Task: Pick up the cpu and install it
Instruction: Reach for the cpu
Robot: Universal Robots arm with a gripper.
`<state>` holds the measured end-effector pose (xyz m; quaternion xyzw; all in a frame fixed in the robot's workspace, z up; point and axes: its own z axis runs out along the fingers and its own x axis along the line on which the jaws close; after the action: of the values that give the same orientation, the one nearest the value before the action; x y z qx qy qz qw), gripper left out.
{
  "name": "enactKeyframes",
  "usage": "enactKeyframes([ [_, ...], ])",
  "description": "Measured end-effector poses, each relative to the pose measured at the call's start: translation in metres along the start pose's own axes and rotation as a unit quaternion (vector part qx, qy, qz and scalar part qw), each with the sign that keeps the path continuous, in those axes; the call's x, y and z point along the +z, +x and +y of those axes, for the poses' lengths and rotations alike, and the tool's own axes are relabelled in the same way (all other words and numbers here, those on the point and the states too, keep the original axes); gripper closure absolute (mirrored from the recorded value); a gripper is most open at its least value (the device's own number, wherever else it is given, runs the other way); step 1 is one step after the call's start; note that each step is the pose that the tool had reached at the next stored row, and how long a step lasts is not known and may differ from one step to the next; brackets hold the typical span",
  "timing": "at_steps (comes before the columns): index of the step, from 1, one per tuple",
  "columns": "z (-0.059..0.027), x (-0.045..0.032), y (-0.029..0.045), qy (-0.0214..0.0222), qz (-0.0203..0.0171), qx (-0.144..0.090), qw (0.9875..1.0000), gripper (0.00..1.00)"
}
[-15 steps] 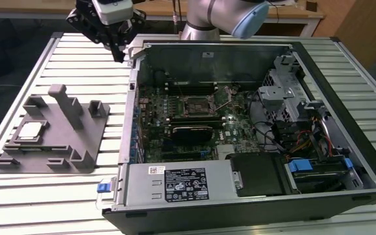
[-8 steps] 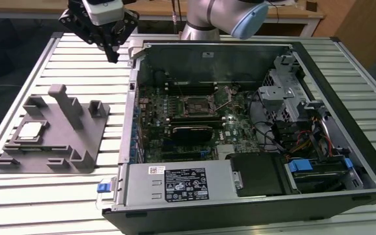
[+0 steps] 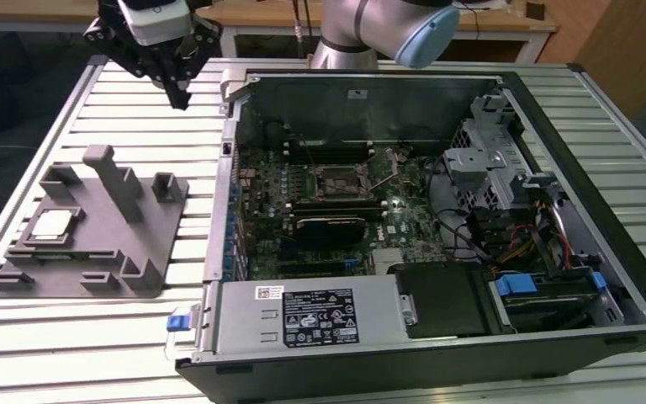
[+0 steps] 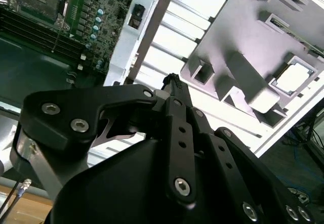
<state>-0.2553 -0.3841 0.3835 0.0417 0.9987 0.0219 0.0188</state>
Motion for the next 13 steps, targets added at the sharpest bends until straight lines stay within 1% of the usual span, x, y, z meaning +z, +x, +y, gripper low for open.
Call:
enactKeyframes([
  [13, -0.0024, 0.003, 0.0267, -0.0001, -0.0013, 0.0, 1.0, 0.89],
])
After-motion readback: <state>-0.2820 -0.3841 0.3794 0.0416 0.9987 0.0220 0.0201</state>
